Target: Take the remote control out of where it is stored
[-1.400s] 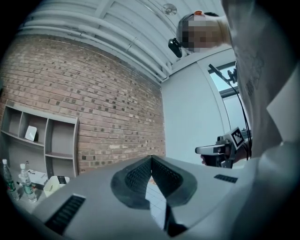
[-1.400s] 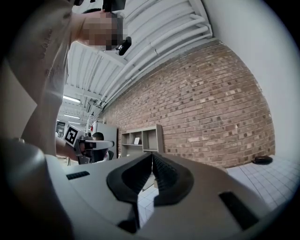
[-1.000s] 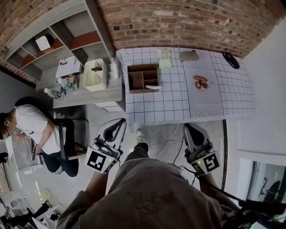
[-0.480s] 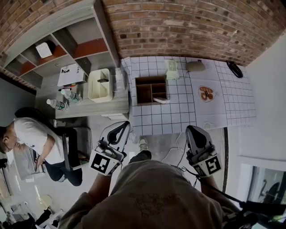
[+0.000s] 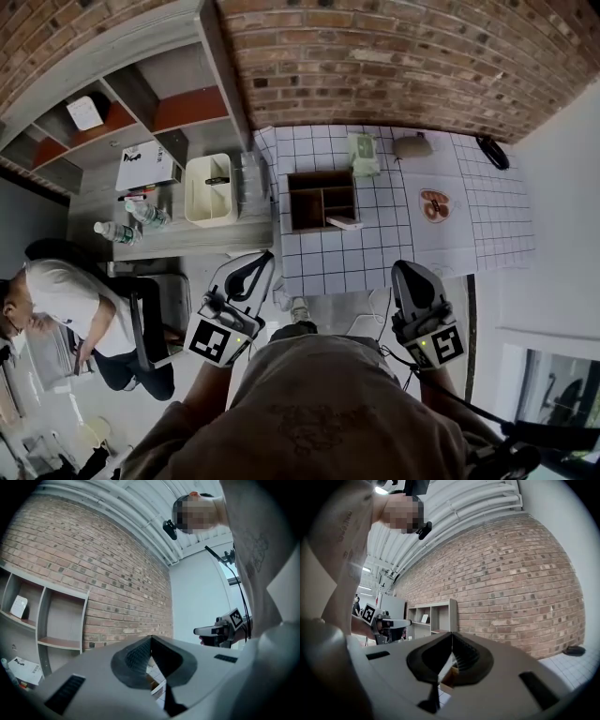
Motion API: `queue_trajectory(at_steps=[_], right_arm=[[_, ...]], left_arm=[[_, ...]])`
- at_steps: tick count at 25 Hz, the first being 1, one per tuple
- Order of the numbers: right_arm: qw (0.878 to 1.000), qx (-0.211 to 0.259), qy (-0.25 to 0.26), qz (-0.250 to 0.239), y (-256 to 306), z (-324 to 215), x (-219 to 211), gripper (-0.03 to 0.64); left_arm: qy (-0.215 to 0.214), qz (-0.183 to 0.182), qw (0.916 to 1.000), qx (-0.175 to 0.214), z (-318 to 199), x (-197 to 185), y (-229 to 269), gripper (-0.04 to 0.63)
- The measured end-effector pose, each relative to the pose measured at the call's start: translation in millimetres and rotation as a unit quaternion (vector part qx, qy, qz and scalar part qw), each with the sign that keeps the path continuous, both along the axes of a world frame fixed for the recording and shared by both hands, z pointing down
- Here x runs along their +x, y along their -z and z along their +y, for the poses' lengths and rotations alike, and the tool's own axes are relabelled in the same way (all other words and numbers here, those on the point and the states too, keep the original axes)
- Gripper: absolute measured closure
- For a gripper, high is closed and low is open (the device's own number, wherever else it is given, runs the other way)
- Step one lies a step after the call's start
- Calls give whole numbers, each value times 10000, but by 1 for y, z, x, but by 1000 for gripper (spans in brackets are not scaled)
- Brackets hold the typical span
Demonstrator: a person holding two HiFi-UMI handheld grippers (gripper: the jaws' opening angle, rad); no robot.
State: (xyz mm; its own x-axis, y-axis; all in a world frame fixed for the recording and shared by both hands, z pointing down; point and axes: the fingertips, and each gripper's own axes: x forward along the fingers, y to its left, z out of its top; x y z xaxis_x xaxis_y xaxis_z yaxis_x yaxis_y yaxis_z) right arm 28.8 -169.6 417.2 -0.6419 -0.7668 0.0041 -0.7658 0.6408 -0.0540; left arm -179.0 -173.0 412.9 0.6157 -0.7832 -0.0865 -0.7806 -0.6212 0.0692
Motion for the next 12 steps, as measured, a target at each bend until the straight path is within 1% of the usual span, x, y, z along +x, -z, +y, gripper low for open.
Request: queue_trajectory(at_steps=[6,12], right_arm=[[9999,-9,5,113,-1,-12,-12,603],[9998,-7,27,177,0,-14,-15,603]], left_arm=[[-53,55,10000,-55,-10,-8,-5,591],[-29,105,9999,-51,-11,-13,-6,591]])
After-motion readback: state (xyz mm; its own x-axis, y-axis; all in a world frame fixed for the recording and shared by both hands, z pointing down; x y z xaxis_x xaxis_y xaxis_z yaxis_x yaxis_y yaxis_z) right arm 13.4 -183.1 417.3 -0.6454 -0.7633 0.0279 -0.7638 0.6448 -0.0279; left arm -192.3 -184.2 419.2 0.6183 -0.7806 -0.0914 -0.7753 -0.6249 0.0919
